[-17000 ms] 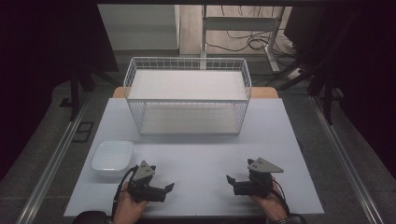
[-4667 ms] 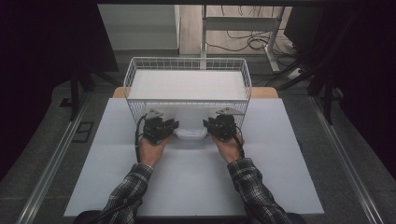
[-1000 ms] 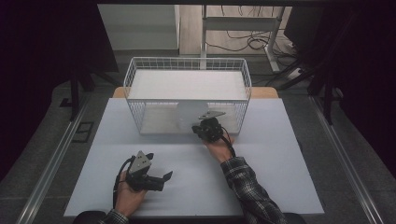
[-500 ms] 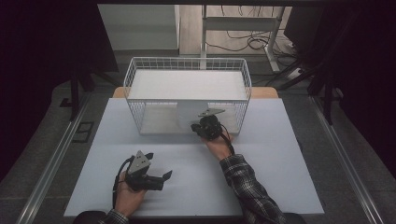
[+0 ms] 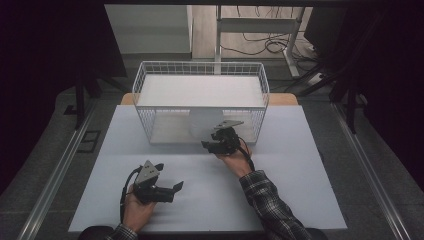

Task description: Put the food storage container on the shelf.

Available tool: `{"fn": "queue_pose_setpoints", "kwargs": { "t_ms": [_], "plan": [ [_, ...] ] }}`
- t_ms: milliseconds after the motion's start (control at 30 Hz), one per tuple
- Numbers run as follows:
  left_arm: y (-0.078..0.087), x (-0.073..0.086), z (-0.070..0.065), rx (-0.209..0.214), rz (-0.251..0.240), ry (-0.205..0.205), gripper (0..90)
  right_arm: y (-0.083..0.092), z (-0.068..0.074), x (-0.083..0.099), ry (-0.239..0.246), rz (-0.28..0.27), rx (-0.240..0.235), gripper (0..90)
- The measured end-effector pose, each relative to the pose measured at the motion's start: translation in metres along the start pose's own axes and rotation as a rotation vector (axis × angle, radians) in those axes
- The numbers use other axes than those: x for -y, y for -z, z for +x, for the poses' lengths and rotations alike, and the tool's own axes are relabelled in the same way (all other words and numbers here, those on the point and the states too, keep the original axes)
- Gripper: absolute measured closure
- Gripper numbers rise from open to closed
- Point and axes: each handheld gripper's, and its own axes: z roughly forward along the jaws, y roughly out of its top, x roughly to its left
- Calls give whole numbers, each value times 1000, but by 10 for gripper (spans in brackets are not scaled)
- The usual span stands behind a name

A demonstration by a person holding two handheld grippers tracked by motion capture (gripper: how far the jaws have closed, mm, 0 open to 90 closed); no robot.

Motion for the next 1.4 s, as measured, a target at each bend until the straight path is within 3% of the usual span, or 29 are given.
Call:
{"fn": "queue_pose_setpoints", "kwargs": {
  "t_ms": [233,567,800,933,1067,1167,1400],
  "plan": [
    [2,0,4,14,-10,34,35,10,4,4,18,-13,-2,323],
    [2,0,5,11,1,36,35,20,10,5,33,-1,-30,168],
    [4,0,6,4,5,40,35,26,12,11,45,13,-20,90],
    [4,1,8,6,14,44,35,41,14,17,23,9,-26,35],
    [4,1,9,8,15,48,35,51,15,24,16,4,-30,28],
    [4,1,8,14,21,47,34,69,15,36,15,-8,-34,23],
    [4,1,9,12,30,47,34,97,13,56,3,-41,-2,21]
  ]
}}
